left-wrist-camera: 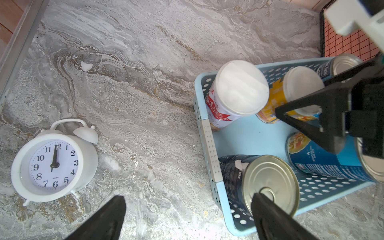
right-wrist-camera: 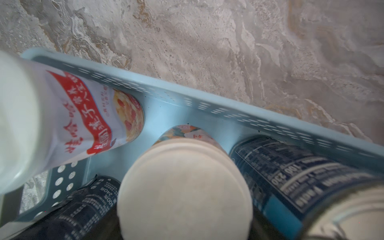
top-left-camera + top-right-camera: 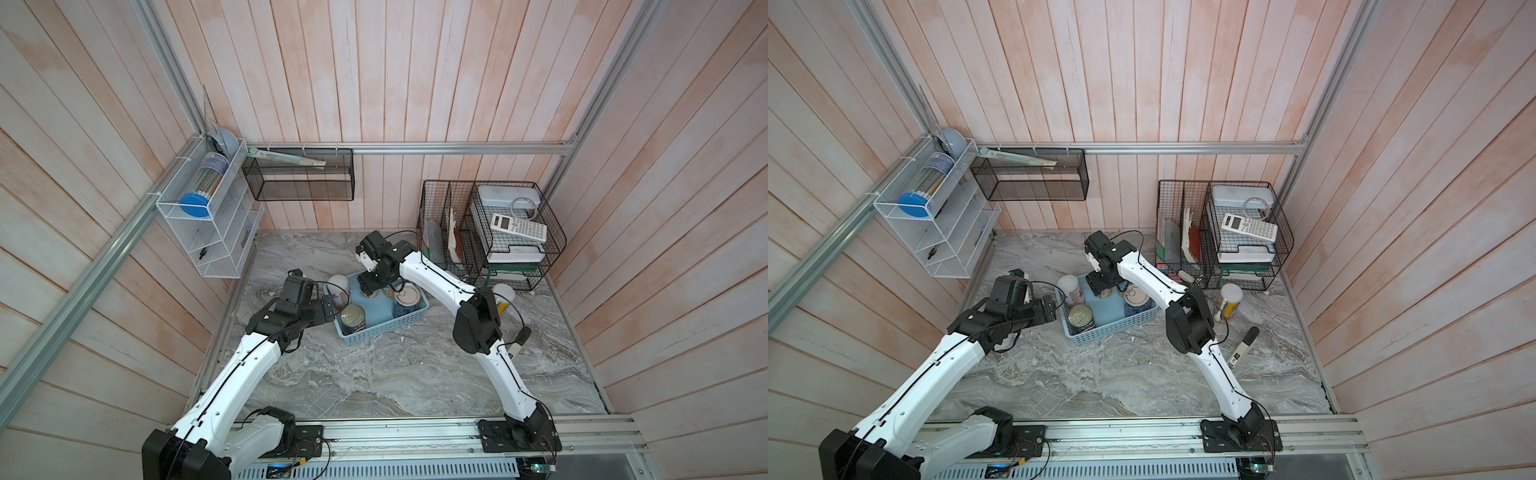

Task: Put the canned food in the basket
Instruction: Place the canned food in the basket.

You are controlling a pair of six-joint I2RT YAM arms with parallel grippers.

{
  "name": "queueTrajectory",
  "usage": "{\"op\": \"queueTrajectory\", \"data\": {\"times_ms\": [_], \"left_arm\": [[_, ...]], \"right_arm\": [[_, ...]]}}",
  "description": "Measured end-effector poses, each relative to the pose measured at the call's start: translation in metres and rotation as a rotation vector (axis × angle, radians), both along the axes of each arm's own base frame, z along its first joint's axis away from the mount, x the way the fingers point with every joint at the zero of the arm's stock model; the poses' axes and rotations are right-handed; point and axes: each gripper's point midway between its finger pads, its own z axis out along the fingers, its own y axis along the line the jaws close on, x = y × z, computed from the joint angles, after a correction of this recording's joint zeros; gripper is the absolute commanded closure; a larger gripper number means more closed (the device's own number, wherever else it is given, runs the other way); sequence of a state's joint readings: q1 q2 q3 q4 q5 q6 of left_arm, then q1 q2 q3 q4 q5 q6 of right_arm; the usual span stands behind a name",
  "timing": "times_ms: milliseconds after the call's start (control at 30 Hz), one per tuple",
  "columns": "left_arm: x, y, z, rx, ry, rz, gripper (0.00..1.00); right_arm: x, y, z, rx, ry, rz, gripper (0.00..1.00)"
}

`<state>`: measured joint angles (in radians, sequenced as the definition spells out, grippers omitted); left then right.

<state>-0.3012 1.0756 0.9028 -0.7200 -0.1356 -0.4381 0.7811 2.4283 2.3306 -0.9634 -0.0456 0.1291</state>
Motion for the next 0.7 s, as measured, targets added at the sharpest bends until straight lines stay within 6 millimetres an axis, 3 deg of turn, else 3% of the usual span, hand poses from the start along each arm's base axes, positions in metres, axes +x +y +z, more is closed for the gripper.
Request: {"op": "queueTrajectory", "data": {"times_ms": [233,700], "left_arm": [[0.0,0.0,-0.002,0.001,0.002,0.0,0.0],[0.0,0.0,-0.003,0.001,0.001,-0.001,0.0]], "right_arm": [[0.002,0.003,-0.005,-0.003,-0.008,0.004,0.35],[0.009,0.011,0.0,0.027,-0.041,0.0,0.17]]}}
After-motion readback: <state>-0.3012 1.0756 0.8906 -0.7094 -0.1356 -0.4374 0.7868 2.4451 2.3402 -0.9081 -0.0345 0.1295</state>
